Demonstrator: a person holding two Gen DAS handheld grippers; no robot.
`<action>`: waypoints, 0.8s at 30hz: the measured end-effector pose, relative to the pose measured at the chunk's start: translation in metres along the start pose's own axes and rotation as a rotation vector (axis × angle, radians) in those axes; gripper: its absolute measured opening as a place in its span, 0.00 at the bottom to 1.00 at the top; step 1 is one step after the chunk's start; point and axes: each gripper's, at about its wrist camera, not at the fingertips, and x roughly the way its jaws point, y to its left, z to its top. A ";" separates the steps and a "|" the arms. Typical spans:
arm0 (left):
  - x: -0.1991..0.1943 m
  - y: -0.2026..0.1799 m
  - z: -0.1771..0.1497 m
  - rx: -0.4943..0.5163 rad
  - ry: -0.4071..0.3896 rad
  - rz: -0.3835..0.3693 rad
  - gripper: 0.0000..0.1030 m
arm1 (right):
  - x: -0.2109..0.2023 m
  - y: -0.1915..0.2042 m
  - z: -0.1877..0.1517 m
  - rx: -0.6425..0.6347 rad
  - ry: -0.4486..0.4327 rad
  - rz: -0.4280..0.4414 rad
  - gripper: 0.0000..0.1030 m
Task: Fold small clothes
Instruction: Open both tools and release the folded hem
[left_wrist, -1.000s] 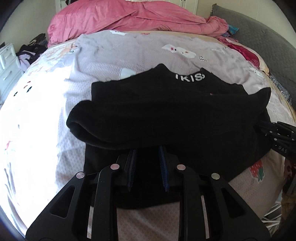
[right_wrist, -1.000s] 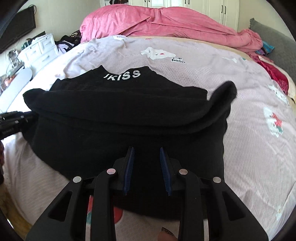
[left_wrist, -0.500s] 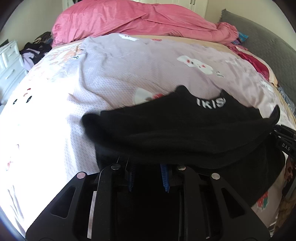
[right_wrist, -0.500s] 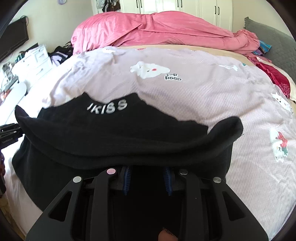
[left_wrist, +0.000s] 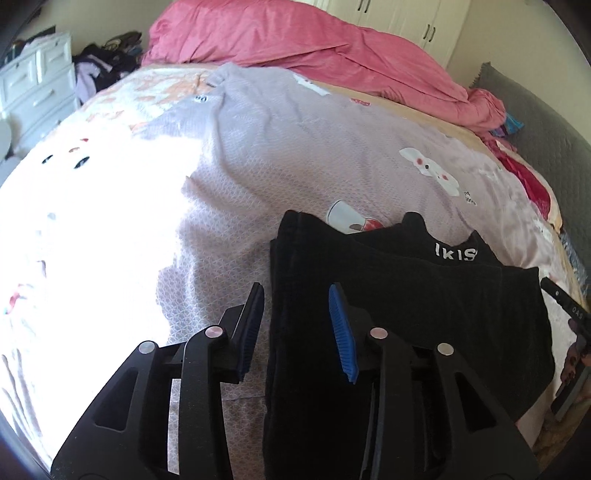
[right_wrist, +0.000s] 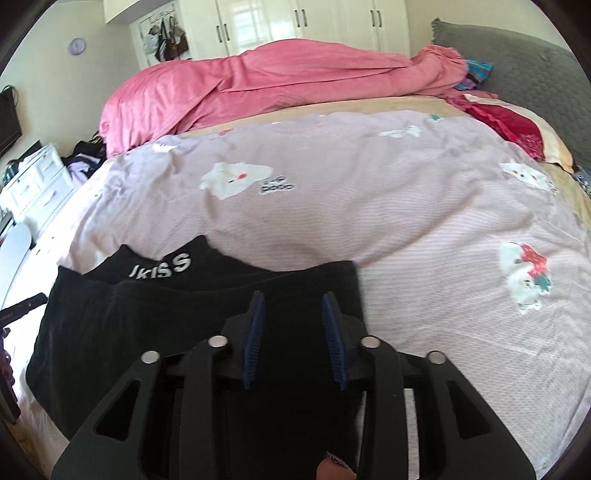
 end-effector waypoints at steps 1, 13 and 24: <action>0.002 0.002 0.000 -0.012 0.005 -0.007 0.28 | 0.000 -0.006 0.001 0.011 -0.001 -0.016 0.35; 0.019 -0.003 0.002 -0.007 0.009 -0.029 0.24 | 0.034 -0.019 0.001 0.021 0.090 -0.007 0.40; -0.025 0.002 0.013 -0.005 -0.114 -0.086 0.03 | 0.004 -0.033 0.015 0.157 0.019 0.132 0.08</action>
